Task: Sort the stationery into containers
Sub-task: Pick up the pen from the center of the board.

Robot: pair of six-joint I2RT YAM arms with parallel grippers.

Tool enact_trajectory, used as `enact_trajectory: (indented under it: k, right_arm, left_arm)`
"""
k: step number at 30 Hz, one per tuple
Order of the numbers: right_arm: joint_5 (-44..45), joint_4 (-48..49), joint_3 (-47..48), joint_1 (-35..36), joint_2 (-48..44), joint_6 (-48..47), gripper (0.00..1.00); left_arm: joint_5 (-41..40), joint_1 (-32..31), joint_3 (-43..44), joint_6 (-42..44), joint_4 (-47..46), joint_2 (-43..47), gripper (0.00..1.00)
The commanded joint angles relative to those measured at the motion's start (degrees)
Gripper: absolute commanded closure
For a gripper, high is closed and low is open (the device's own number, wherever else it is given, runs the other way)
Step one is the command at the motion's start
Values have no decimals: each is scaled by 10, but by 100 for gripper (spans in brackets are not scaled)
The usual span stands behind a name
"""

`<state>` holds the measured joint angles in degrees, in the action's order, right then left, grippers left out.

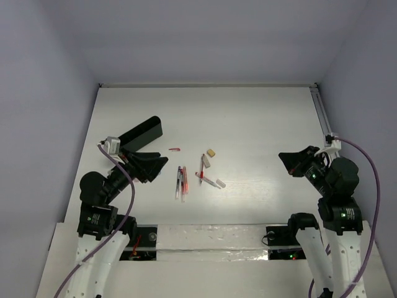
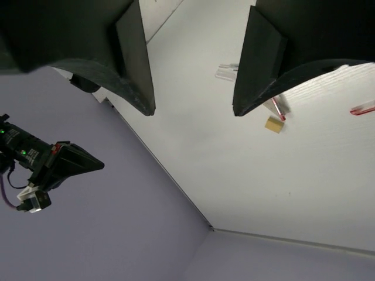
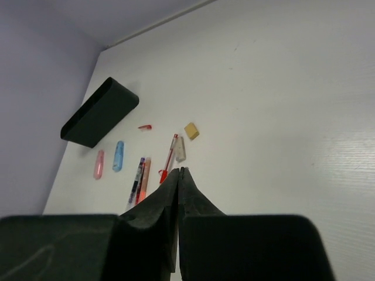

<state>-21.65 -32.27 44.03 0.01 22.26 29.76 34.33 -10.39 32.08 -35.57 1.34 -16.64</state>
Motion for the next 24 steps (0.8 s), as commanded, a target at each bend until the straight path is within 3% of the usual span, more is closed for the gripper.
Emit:
enact_trajectory:
  k: [1,4,5,7,11,12,14,15,17,18,19,22,24]
  right_arm:
    - [-52,41,-14,-3,8,7,98]
    - [-80,56,-25,-3,19,16,100]
    - [-82,63,-25,-3,22,16,100]
    - [-95,80,-43,-3,20,30,100]
    - [-110,112,-51,-3,26,44,100]
    - [-111,117,-53,-3,28,46,100]
    - [-115,140,-73,-3,25,52,100]
    - [-113,143,-80,-3,25,53,100]
    - [-117,147,-90,-3,34,52,100]
    - [-119,149,-93,-3,41,50,100]
    - [-123,152,-97,-3,41,51,100]
    - [-136,171,-118,-3,45,54,100]
    - [-138,170,-125,-3,44,49,100]
  left_arm:
    - [47,0,1,-14,-92,-21,51]
    - [40,0,37,30,-53,-56,73]
    - [31,-5,49,47,-36,-75,88]
    - [-7,-17,83,83,5,-94,100]
    - [-76,-72,123,111,42,-144,100]
    - [-97,-112,129,115,45,-156,100]
    - [-180,-169,144,133,59,-202,100]
    - [-222,-242,158,140,64,-220,100]
    - [-357,-321,183,155,89,-300,100]
    - [-447,-391,213,169,116,-330,100]
    - [-488,-419,230,175,131,-362,100]
    - [-544,-455,278,202,160,-488,100]
    - [-551,-455,289,213,161,-517,100]
